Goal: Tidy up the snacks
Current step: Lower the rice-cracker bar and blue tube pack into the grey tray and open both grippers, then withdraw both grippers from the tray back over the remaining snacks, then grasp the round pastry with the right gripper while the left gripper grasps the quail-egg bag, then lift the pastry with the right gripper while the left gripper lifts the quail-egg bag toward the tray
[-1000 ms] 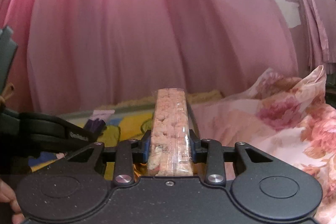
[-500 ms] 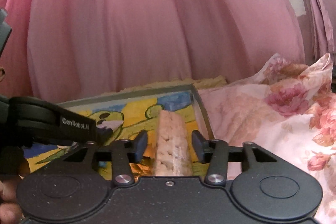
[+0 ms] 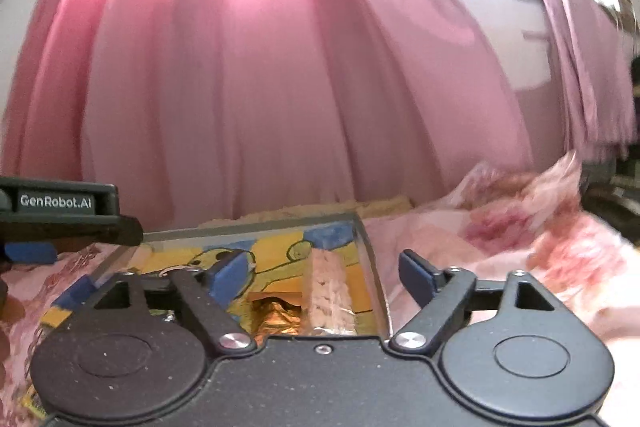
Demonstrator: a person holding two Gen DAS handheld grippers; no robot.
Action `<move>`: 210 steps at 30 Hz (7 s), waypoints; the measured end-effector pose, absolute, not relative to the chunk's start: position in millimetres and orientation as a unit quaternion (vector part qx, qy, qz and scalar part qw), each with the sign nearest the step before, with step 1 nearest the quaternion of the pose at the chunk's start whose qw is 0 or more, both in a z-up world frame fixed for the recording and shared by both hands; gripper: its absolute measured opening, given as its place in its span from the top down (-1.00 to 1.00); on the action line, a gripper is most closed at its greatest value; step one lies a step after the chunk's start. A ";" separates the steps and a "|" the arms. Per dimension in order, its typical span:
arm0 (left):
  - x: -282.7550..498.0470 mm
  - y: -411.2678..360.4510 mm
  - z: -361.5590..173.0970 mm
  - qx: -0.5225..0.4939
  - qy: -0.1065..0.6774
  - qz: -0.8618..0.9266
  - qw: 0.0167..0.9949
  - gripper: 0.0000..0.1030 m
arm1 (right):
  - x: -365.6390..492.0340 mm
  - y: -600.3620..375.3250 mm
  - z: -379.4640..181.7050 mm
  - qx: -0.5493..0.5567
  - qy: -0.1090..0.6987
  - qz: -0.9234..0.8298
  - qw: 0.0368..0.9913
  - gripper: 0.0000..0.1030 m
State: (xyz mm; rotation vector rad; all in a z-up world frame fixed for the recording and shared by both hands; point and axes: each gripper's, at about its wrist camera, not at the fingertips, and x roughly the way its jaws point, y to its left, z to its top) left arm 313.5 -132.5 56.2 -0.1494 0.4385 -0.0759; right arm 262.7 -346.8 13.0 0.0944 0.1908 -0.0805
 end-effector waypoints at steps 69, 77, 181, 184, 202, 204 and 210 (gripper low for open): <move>97.1 -46.1 -21.5 -0.001 0.348 -0.070 0.935 -0.99 | 86.2 -251.2 -31.9 -0.077 0.286 -0.031 0.955 -0.99; 105.1 -37.5 -27.6 -0.015 0.372 -0.037 0.927 -0.99 | 90.5 -256.3 -32.9 -0.068 0.290 -0.043 0.954 -0.99; 225.7 -121.6 -79.3 0.043 0.326 -0.142 0.934 0.20 | 209.3 -306.3 -77.4 0.027 0.352 -0.016 0.935 -0.34; 225.8 -119.5 -77.6 0.038 0.327 -0.142 0.933 0.31 | 209.2 -306.4 -77.3 0.027 0.352 -0.016 0.935 -0.34; 218.1 -103.1 -68.3 -0.031 0.383 -0.160 0.909 0.30 | 203.9 -298.3 -70.8 0.026 0.363 -0.002 0.931 -0.28; 219.0 -104.2 -69.5 -0.030 0.379 -0.163 0.910 0.20 | 201.8 -299.6 -70.7 0.037 0.370 -0.003 0.928 -0.31; 217.9 -109.9 -72.2 -0.010 0.373 -0.160 0.914 0.32 | 195.7 -299.3 -74.5 0.072 0.385 -0.004 0.920 -0.19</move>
